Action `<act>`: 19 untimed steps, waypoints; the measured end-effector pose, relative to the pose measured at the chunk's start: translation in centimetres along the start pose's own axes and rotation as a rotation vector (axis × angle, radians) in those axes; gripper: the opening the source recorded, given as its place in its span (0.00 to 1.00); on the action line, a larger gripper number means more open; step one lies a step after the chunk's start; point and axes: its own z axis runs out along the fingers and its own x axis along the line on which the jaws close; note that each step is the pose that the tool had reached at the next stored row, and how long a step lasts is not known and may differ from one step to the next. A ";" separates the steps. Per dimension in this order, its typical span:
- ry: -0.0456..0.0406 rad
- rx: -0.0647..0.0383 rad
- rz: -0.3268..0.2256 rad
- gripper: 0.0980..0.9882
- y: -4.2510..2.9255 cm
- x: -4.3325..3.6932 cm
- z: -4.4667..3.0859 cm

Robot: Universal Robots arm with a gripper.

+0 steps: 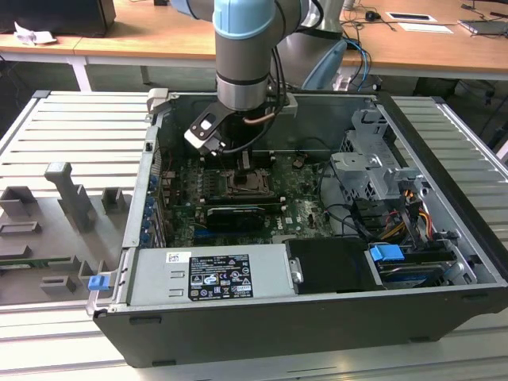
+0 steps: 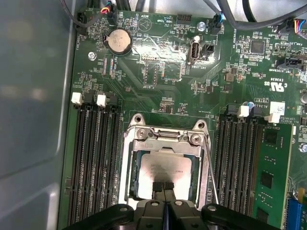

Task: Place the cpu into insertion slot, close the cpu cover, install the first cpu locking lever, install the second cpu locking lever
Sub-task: 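Close the cpu cover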

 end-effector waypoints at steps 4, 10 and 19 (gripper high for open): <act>-0.0052 -0.002 0.000 0.01 0.02 -0.01 0.06; -0.0060 -0.005 0.000 0.01 0.51 -0.04 -0.37; -0.0059 -0.004 0.000 0.01 1.87 -0.16 -0.83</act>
